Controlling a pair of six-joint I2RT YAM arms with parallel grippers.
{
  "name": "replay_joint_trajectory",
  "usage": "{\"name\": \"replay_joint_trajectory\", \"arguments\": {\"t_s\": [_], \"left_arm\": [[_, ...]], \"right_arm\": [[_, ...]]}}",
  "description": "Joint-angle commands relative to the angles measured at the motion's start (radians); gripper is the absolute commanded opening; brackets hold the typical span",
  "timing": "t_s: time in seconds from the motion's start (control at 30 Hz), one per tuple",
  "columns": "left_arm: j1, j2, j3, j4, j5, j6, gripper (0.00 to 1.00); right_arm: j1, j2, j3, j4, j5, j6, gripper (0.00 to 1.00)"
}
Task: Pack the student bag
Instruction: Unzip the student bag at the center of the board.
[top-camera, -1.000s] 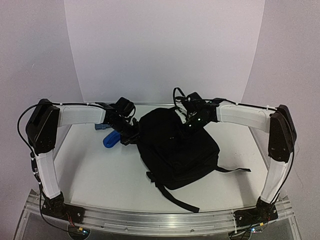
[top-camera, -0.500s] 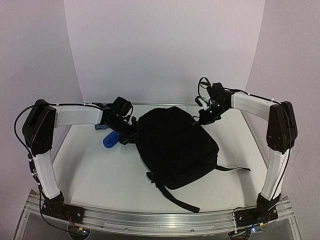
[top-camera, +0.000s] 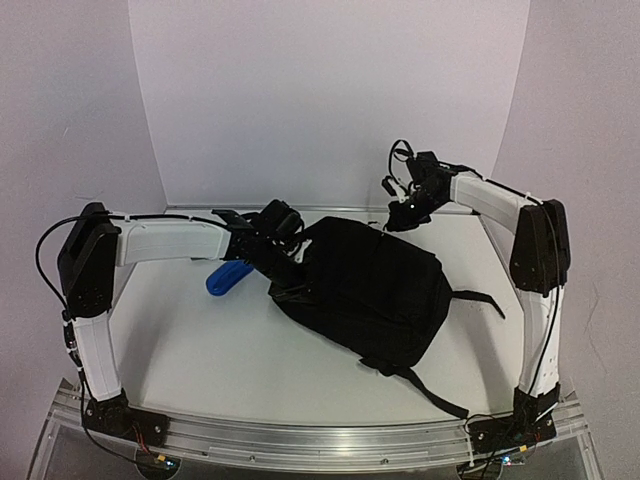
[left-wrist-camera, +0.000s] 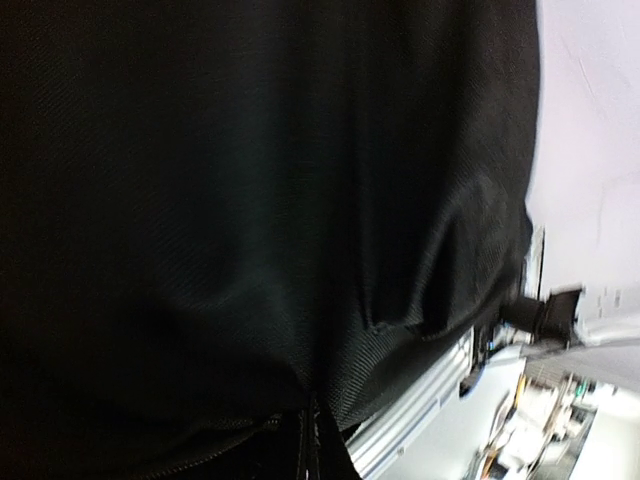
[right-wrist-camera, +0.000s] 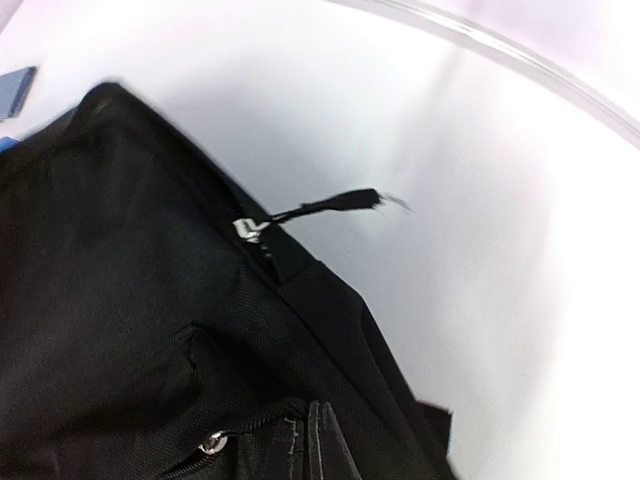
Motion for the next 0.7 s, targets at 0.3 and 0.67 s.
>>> {"name": "replay_joint_trajectory", "arguments": {"t_s": [0.3,0.67], "left_arm": [[-0.031,-0.059,0.127,-0.191,-0.066,0.081,0.63],[-0.032,0.19,0.529,-0.351,-0.199,0.135,0.66]], "right_arm": [[0.062,-0.026,0.122,0.031,0.026,0.016,0.62],[0.008,-0.338,-0.198,0.021,0.015,0.135,0.77]]}}
